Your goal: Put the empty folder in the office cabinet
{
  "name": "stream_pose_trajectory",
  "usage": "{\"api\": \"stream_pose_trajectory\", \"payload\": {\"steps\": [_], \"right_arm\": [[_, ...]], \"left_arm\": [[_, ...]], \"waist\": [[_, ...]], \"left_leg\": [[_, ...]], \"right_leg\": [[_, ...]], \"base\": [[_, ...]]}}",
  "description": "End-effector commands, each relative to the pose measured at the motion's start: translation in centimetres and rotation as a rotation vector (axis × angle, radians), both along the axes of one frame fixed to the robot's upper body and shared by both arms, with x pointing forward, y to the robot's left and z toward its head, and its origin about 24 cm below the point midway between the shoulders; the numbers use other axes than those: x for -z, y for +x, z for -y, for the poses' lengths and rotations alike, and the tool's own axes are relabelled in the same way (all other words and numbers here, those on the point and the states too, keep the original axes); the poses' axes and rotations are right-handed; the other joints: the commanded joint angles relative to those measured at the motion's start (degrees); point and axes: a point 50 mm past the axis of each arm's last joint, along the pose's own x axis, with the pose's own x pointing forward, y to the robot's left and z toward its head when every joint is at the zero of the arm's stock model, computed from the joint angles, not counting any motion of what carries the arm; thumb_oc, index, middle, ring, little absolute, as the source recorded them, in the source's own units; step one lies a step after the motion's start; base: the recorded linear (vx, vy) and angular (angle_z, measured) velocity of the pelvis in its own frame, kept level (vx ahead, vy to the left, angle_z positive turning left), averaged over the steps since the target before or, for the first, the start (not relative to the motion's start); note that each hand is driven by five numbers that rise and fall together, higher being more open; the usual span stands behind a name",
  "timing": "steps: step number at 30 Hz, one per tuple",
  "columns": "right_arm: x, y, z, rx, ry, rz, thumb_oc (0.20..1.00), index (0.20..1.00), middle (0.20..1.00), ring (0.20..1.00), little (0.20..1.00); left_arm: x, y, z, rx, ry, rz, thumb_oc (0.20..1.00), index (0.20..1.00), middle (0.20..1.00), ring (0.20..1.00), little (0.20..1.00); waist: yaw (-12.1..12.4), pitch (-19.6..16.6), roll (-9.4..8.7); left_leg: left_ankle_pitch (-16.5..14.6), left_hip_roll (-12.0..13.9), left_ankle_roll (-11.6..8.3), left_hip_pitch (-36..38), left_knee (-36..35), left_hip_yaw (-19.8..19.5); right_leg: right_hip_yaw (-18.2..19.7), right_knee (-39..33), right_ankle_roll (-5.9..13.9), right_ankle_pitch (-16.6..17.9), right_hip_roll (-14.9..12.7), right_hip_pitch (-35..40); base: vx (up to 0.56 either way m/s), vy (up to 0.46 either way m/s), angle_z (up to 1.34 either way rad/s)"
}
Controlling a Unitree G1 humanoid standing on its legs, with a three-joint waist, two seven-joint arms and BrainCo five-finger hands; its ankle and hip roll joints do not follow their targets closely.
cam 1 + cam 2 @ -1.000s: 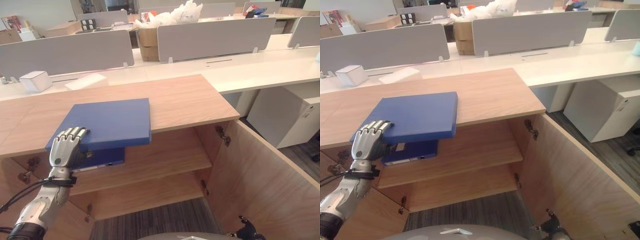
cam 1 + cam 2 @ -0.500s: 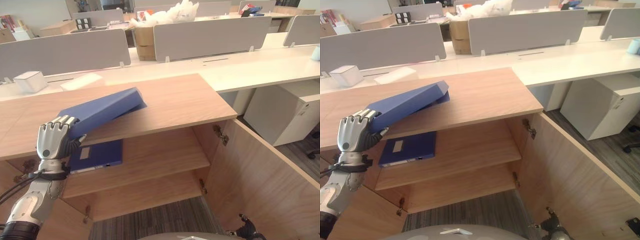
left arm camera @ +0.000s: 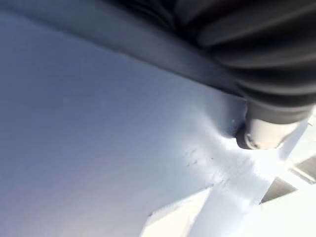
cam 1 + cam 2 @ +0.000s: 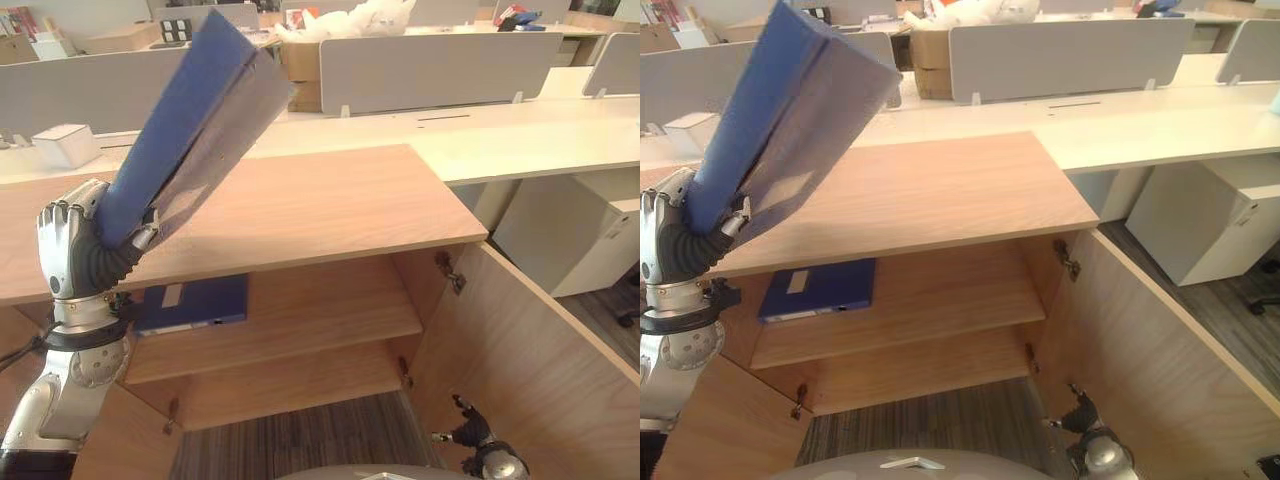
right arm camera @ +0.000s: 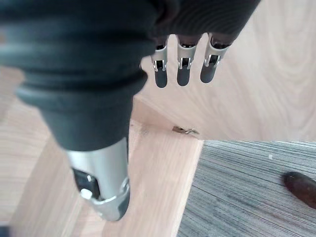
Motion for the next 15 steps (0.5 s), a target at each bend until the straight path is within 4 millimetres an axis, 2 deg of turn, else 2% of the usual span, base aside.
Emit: {"api": "stream_pose_trajectory", "payload": {"steps": [1,3,7,10,11,12,13,15], "right_arm": [[-3.6,4.6,0.2,-0.065,0.048,0.213,1.000,1.000,1.000,1.000,1.000],[-5.9,6.0,-0.1,-0.128,0.078,0.319,1.000,1.000,1.000,1.000,1.000],[-9.6,7.3,-0.7,-0.198,0.140,0.470,1.000,1.000,1.000,1.000,1.000],[-9.6,7.3,-0.7,-0.198,0.140,0.470,1.000,1.000,1.000,1.000,1.000],[-10.7,7.6,-0.8,-0.212,0.168,0.512,1.000,1.000,1.000,1.000,1.000],[-14.0,8.4,-1.6,-0.275,0.257,0.629,1.000,1.000,1.000,1.000,1.000],[-15.8,8.3,-2.0,-0.318,0.322,0.675,1.000,1.000,1.000,1.000,1.000],[-16.5,8.3,-2.3,-0.341,0.349,0.690,1.000,1.000,1.000,1.000,1.000]], "left_arm": [[-3.9,0.3,0.2,0.124,-0.124,0.164,0.200,0.200,0.200,0.200,0.200],[-3.7,-0.1,0.7,0.211,-0.197,0.124,0.200,0.200,0.200,0.200,0.200],[-3.1,-0.6,1.0,0.318,-0.295,0.036,0.200,0.200,0.200,0.200,0.200],[-3.1,-0.6,1.0,0.318,-0.295,0.036,0.200,0.200,0.200,0.200,0.200],[-2.8,-0.7,1.0,0.349,-0.330,0.005,0.200,0.200,0.200,0.200,0.200],[-2.2,-0.8,1.0,0.404,-0.381,-0.069,0.200,0.200,0.200,0.200,0.200],[-1.8,-0.8,1.2,0.438,-0.412,-0.110,0.200,0.200,0.200,0.200,0.200],[-1.5,-0.7,1.3,0.464,-0.443,-0.133,0.200,0.200,0.200,0.200,0.200]], "waist": [[-0.7,0.8,-1.79],[-0.6,1.1,-2.01],[-0.5,1.4,-2.32],[-0.5,1.4,-2.32],[-0.5,1.5,-2.46],[-0.5,1.7,-3.00],[-0.4,1.7,-3.34],[-0.4,1.7,-3.53]], "left_leg": [[-3.6,-1.8,0.18,0.0,0.1,-3.9],[-3.7,-2.1,0.45,-0.3,0.1,-4.0],[-3.9,-2.8,1.01,-0.6,0.1,-3.9],[-3.9,-2.8,1.01,-0.6,0.1,-3.9],[-4.0,-3.1,1.20,-0.6,0.1,-3.8],[-4.2,-3.5,1.51,-0.7,0.1,-3.6],[-4.2,-3.7,1.65,-0.8,0.1,-3.4],[-4.3,-3.9,1.76,-0.7,0.1,-3.3]], "right_leg": [[-1.7,0.4,1.04,-2.1,-3.2,2.3],[-1.7,0.5,1.20,-1.8,-3.5,2.0],[-1.5,0.5,1.53,-1.4,-4.2,1.5],[-1.5,0.5,1.53,-1.4,-4.2,1.5],[-1.4,0.5,1.65,-1.2,-4.4,1.4],[-1.1,0.5,1.87,-0.8,-4.8,1.0],[-1.1,0.5,2.04,-0.6,-5.1,0.9],[-1.0,0.5,2.13,-0.5,-5.3,0.8]], "base": [[-0.03,0.042,0.04],[-0.04,0.052,0.02],[-0.03,0.042,0.02],[0.00,0.000,0.00],[-0.03,0.052,0.02],[-0.05,0.078,0.02],[-0.03,0.058,0.01],[-0.01,0.031,-0.03]]}}
